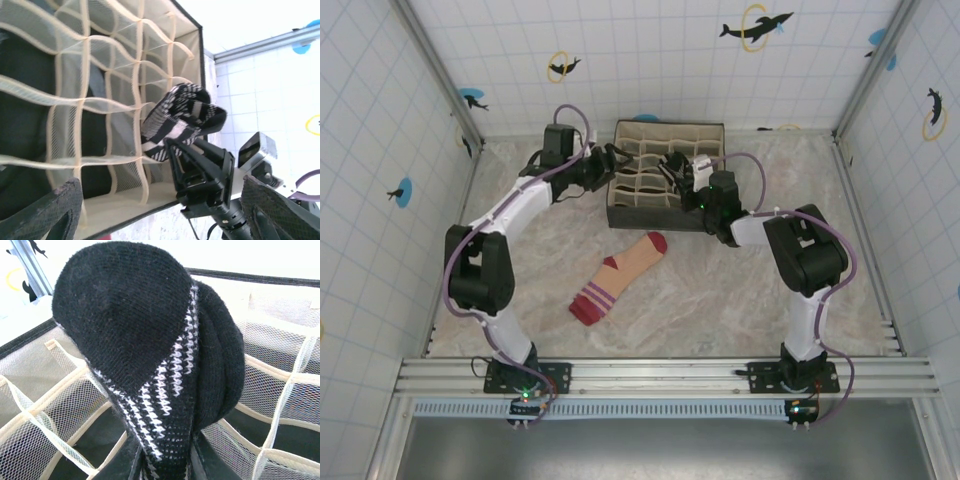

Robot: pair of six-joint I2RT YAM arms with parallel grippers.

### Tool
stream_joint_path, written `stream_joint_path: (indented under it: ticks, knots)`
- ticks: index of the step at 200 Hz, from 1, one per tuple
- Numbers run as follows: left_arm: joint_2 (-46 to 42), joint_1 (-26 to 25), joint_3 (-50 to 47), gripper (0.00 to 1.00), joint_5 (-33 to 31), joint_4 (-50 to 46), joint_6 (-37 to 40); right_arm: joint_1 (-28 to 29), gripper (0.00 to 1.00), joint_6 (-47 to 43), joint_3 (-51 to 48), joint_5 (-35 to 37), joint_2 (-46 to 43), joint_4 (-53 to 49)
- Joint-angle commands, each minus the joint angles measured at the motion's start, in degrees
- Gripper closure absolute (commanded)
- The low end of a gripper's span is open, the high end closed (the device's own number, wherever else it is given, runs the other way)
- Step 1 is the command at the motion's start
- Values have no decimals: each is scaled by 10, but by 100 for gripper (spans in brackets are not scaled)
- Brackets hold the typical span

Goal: Roll the socks

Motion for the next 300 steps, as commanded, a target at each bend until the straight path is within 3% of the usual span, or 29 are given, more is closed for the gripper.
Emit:
stream_joint_path:
  ticks: [1, 61, 135, 256, 300]
  knots:
    - [37, -12, 31, 14, 26, 17, -8, -4, 90, -11, -1, -11, 18, 8]
    - [134, -44, 116, 3, 8, 38, 22, -6, 90, -32, -7, -20, 20, 1]
    - [222, -69, 212, 3, 20, 64, 18, -6, 90, -58, -10, -25, 21, -9]
    - [271, -110, 250, 3, 18, 65, 11, -6, 90, -75, -12, -25, 25, -8]
    - [280, -115, 253, 10, 12, 53, 12, -4, 89, -80, -10, -19, 22, -3]
